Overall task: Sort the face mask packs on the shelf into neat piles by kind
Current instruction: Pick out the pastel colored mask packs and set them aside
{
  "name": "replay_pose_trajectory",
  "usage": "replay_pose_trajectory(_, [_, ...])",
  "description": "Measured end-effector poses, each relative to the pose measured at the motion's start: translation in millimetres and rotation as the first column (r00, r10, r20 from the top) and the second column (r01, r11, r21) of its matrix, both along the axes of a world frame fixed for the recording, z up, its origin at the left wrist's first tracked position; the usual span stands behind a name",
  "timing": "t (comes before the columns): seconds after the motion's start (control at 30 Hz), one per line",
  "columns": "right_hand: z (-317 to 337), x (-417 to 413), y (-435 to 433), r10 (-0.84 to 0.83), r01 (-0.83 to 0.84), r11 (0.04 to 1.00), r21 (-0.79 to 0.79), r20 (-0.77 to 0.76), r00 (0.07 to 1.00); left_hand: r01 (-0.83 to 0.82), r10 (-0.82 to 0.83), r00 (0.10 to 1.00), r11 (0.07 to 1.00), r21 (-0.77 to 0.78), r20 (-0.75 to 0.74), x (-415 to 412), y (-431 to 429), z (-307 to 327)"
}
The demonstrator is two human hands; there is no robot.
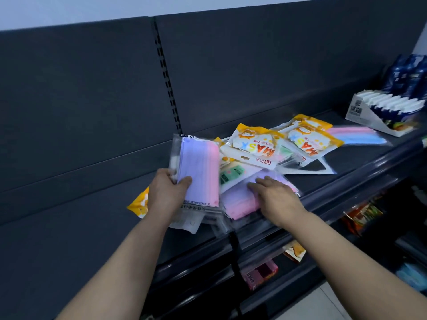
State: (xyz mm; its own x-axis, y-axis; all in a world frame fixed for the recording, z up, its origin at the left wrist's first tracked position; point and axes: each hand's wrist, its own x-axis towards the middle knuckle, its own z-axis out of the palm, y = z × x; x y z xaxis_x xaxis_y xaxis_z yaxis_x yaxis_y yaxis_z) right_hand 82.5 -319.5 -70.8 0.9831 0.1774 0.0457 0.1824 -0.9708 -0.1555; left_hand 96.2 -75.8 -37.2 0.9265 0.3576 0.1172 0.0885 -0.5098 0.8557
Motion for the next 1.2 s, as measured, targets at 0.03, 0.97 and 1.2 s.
replay_pose_trajectory(0.03, [-1.7,3.8,-1.3,0.056,-0.054,0.998,0.042,-0.037,0.998,-0.008,0.008,1.000,1.000,-0.005,0.006,-0.6,-2.2,-0.6])
replay_pose_trajectory(0.97, [77.9,27.2,72.1,0.113,-0.177,0.968,0.180,0.322,0.940,-0.346,0.458,0.870,0.831,-0.436,0.182,-33.0,80.2,23.3])
replay_pose_trajectory(1.2, [71.2,8.2,193.0,0.179,-0.175,0.830,0.530,0.044,0.983,-0.561,0.601,0.798,0.768,-0.310,0.045,-106.6,186.2,9.9])
